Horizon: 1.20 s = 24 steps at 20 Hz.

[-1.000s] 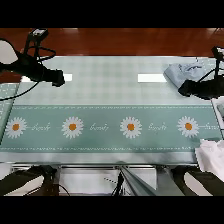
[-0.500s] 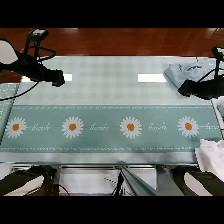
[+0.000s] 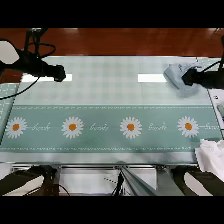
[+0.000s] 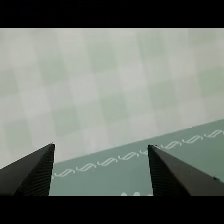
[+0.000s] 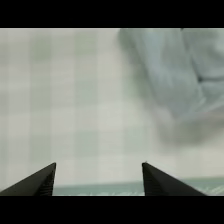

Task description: Fold the shirts.

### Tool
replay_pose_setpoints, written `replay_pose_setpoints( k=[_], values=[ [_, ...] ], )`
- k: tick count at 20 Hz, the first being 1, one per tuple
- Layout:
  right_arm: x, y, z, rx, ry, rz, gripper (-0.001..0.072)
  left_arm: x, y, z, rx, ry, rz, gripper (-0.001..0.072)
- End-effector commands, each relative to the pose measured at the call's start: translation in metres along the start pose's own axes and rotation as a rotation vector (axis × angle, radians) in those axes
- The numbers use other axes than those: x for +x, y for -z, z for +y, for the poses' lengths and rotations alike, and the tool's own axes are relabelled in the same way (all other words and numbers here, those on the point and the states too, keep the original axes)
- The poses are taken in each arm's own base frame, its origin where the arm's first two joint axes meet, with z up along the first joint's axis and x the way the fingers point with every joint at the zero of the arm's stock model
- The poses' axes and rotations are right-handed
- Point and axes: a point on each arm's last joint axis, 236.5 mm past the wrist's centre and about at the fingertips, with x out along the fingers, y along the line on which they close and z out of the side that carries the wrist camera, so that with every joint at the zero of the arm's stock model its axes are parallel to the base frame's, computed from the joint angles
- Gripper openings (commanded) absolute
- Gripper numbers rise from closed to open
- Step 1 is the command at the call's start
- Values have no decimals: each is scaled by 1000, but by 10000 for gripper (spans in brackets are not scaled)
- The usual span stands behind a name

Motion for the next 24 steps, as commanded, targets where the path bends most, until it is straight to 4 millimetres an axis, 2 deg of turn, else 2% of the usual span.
replay_pose_setpoints(
  k=[1,2,3,4,5,7,9,12,15,19,20,21,22,24],
  values=[
    [-11,-90,-39,-106,168,-377,568,0,-27,1,-2,-6,-111,713],
    [-7,-101,-55,-56,191,-426,565,0,-28,1,-2,-6,-117,713],
    [6,-99,-73,26,204,-423,565,0,-28,2,-2,-6,-116,713],
    [24,-87,-94,144,217,-387,565,1,-28,2,-2,-6,-114,713],
    [46,-67,-116,307,227,-327,565,1,-28,1,-2,-6,-113,713],
    [87,-20,-138,624,214,-183,566,2,-25,1,-2,-5,-104,713],
    [119,11,-141,740,201,-91,571,3,-24,0,-4,-1,-98,712],
    [151,31,-143,744,209,-49,578,4,-25,-7,-21,32,-98,712],
    [174,38,-144,805,188,-61,590,4,-25,-11,-31,49,-100,712],
    [199,37,-148,912,156,-125,577,3,-26,-20,-53,90,-104,712],
    [204,38,-149,954,148,-139,470,3,-27,-23,-59,102,-105,712],
    [209,41,-148,1006,140,-136,218,2,-27,-25,-64,112,-106,712],
    [212,44,-143,1059,128,-122,24,2,-28,-28,-72,124,-107,712],
    [209,37,-132,1016,109,-128,23,0,-29,-34,-84,148,-112,712]
  ],
)
